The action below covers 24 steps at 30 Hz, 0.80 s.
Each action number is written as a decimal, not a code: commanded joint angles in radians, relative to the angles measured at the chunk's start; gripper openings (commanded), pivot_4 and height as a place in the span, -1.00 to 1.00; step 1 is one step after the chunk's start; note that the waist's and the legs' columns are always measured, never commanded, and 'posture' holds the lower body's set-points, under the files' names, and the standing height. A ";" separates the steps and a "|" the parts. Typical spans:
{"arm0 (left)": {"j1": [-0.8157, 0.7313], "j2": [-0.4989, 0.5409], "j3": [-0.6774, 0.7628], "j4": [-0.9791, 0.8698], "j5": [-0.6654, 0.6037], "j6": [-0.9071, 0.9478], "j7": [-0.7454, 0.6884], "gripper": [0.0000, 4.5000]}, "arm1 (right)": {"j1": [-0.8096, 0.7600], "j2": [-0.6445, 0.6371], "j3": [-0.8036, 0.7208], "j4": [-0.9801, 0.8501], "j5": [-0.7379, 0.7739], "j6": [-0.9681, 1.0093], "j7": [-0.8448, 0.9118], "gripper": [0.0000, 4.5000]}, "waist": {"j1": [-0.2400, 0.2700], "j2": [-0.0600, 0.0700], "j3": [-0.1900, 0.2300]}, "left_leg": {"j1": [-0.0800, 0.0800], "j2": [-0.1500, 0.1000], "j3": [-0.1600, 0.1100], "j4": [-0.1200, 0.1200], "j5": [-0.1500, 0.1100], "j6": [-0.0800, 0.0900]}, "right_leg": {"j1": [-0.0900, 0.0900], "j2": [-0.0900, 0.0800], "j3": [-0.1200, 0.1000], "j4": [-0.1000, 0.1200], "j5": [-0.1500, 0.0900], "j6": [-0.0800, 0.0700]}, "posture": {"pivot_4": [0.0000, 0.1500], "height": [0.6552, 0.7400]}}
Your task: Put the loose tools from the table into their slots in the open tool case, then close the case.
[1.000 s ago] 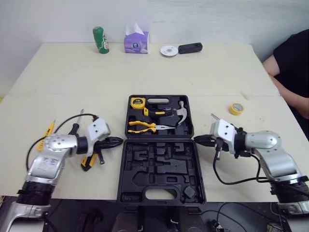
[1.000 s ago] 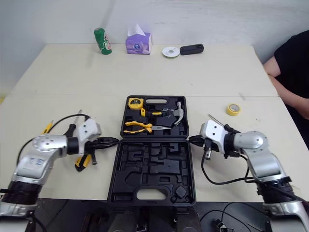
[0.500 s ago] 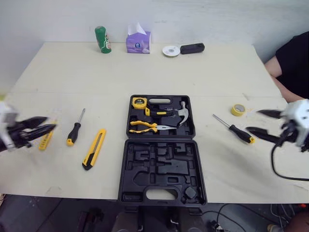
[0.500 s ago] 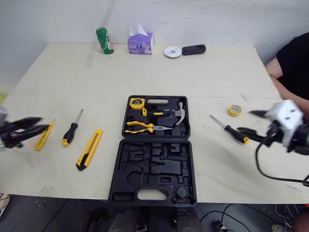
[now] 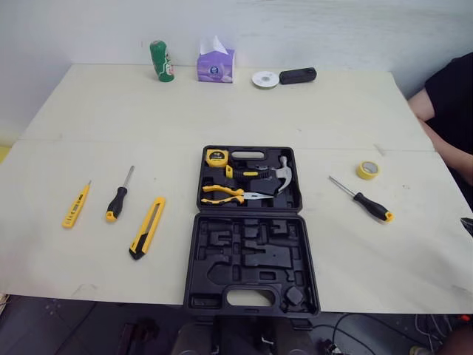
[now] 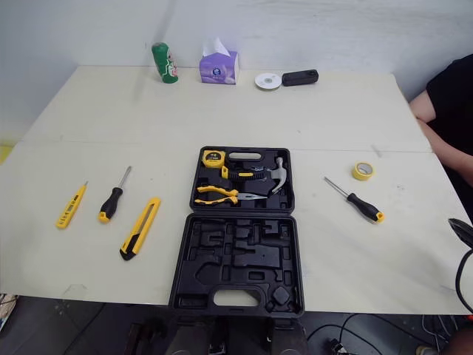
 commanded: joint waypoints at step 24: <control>0.105 -0.039 -0.001 -0.375 -0.062 0.112 -0.149 0.97 | -0.013 0.141 0.187 -0.433 0.167 0.103 0.019 1.00 | -0.015 0.000 0.000 | 0.001 0.000 0.001 0.000 0.000 -0.001 | 0.000 0.000 0.001 0.002 0.000 -0.001 | 1.00 1.00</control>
